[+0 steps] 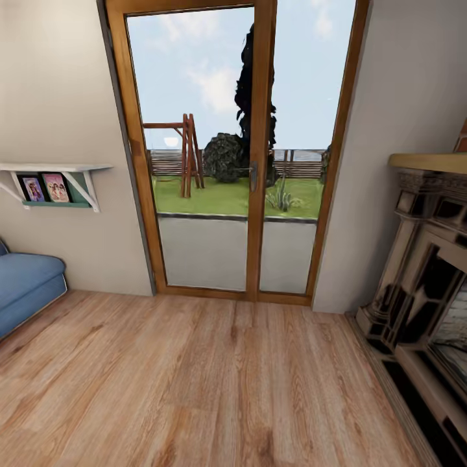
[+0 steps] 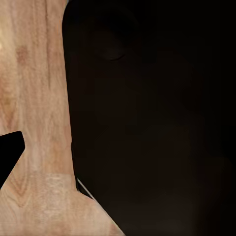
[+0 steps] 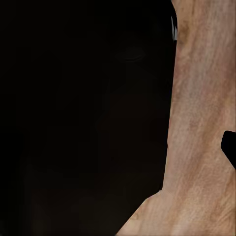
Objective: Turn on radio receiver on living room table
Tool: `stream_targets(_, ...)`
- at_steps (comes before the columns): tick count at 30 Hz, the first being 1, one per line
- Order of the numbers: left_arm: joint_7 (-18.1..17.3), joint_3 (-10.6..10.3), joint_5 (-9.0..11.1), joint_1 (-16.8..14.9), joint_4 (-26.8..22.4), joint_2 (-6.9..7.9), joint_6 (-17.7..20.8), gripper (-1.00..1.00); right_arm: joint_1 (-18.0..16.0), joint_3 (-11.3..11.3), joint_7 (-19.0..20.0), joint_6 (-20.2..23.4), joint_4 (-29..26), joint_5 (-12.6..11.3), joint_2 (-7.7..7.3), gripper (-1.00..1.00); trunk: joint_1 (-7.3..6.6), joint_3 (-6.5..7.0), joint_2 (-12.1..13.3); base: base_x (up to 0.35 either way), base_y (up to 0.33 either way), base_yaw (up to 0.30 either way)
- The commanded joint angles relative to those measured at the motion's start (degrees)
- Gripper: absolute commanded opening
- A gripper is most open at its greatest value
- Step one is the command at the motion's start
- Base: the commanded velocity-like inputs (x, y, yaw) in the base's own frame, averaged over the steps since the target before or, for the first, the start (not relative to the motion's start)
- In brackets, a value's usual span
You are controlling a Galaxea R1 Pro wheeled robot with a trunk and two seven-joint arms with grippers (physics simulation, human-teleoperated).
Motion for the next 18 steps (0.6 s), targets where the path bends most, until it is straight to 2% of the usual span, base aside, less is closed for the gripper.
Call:
stream_targets(1, -0.06, -0.05, 0.0, 0.33, 0.0, -0.33, -0.23, 1.0, -0.32, -0.08, -0.07, -0.01, 0.3, -0.08, 0.33, 1.0, 0.01, 0.0, 0.01, 0.0, 0.0, 0.0)
stream_targets(8, -0.08, -0.08, -0.21, 2.61, 0.0, -2.58, -0.97, 1.0, -2.6, -0.24, -0.08, 0.0, 0.68, -0.28, 2.58, 1.0, 0.01, 0.0, 0.01, 0.0, 0.0, 0.0)
stream_targets(14, -0.08, -0.11, -0.18, 2.79, 0.0, -4.51, -1.6, 1.0, -3.41, -0.25, -0.08, -0.01, 0.67, -0.32, 2.63, 1.0, 0.01, 0.0, 0.01, 0.0, 0.0, 0.0)
stream_targets(18, -0.08, -0.11, -0.18, 2.8, 0.0, -4.56, -1.64, 1.0, -3.42, -0.28, -0.08, -0.05, 0.71, -0.32, 2.65, 1.0, 0.01, 0.0, 0.01, 0.0, 0.0, 0.0)
